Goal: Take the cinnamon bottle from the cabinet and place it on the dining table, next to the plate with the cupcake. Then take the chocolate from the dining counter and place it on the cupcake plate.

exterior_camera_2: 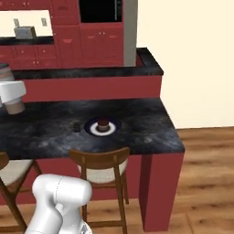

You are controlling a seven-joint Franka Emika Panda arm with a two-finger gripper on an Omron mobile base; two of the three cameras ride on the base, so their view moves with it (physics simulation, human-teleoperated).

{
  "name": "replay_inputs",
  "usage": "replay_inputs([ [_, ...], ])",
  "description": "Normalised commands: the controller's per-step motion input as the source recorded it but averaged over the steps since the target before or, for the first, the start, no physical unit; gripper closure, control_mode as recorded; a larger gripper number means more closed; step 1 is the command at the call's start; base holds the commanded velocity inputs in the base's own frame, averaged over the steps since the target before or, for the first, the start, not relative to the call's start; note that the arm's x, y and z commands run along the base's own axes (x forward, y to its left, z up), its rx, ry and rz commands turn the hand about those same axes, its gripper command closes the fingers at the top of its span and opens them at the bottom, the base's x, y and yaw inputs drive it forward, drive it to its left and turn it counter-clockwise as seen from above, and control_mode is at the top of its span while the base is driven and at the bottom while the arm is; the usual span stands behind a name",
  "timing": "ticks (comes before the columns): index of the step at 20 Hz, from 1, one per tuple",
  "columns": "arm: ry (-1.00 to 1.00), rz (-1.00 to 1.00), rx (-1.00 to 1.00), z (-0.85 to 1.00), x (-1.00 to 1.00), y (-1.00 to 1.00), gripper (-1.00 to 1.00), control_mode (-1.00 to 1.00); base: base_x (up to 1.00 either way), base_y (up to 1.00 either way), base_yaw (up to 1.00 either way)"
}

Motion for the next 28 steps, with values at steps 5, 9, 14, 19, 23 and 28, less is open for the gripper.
replay_inputs([
  [5, 0.00, 0.00, 0.00, 0.00, 0.00, 0.00, 1.00, 1.00, -0.23, -0.55, 0.29],
  [9, 0.00, 0.00, 0.00, 0.00, 0.00, 0.00, 1.00, 1.00, -0.36, -0.59, 0.31],
  [14, 0.00, 0.00, 0.00, 0.00, 0.00, 0.00, 1.00, 1.00, -0.33, -0.58, 0.32],
  [19, 0.00, 0.00, 0.00, 0.00, 0.00, 0.00, 1.00, 1.00, 0.03, -0.60, 0.20],
  [23, 0.00, 0.00, 0.00, 0.00, 0.00, 0.00, 1.00, 1.00, 0.26, -0.63, 0.01],
  [28, 0.00, 0.00, 0.00, 0.00, 0.00, 0.00, 1.00, 1.00, 0.48, -0.49, 0.00],
])
